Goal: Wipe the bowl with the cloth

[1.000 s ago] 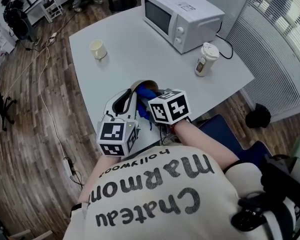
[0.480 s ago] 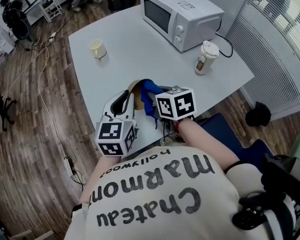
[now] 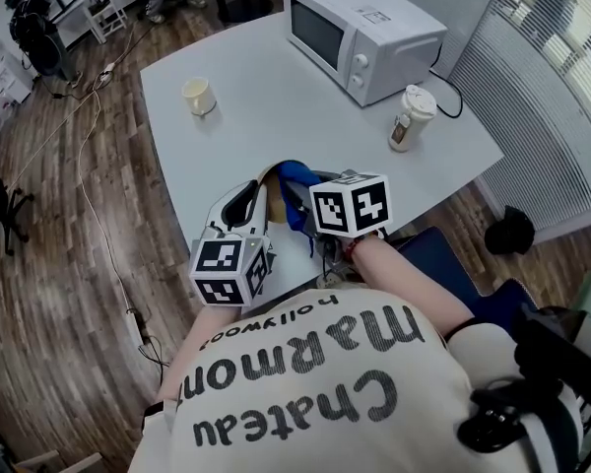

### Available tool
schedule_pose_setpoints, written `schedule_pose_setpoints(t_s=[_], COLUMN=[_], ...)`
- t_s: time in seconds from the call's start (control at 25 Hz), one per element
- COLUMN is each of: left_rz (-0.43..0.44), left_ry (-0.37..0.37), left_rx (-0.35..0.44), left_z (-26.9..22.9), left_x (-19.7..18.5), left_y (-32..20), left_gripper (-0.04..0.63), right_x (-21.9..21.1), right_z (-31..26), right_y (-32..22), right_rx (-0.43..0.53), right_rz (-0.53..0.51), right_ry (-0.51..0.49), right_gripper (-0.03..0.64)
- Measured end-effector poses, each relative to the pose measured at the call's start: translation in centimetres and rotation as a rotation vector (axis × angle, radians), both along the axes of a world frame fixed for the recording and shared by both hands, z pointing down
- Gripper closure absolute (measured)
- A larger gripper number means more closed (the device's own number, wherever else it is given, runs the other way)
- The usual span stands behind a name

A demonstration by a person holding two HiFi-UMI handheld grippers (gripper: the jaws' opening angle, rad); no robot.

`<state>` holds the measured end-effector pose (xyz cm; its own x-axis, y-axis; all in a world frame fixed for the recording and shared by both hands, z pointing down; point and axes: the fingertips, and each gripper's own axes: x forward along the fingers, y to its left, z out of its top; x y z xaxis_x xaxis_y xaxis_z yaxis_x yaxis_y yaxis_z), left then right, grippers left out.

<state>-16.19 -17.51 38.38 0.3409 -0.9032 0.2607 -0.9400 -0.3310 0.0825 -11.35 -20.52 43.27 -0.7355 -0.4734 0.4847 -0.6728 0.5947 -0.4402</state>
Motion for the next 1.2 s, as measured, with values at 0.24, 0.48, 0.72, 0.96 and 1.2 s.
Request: schedule_pose_setpoints(t_s=[0.24, 0.48, 0.72, 0.96, 1.2], left_rz=[0.000, -0.008, -0.001, -0.013, -0.050], left_ry=[0.030, 0.101, 0.094, 0.063, 0.077], left_rx=[0.017, 0.048, 0.063, 0.065, 0.082], left_z=[-0.5, -1.1, -1.4, -1.2, -1.8], left_x=[-0.1, -0.7, -1.2, -1.6, -3.1], left_y=[0.1, 0.1, 0.2, 0.0, -0.4], left_gripper=[0.566, 0.565, 0.563, 0.561, 0.563], right_x=[-3.3, -4.4, -5.4, -6.3, -6.0], right_z=[-1.5, -1.4, -0.6, 0.8, 1.2], right_y=[2.0, 1.9, 1.9, 2.8, 2.3], right_rx=[-0.129, -0.139, -0.115, -0.036, 0.033], right_rz=[-0.105, -0.117, -0.139, -0.236, -0.254], right_ry=[-0.222, -0.254, -0.209, -0.071, 0.022], right_gripper=[0.569, 0.569, 0.569, 0.569, 0.569])
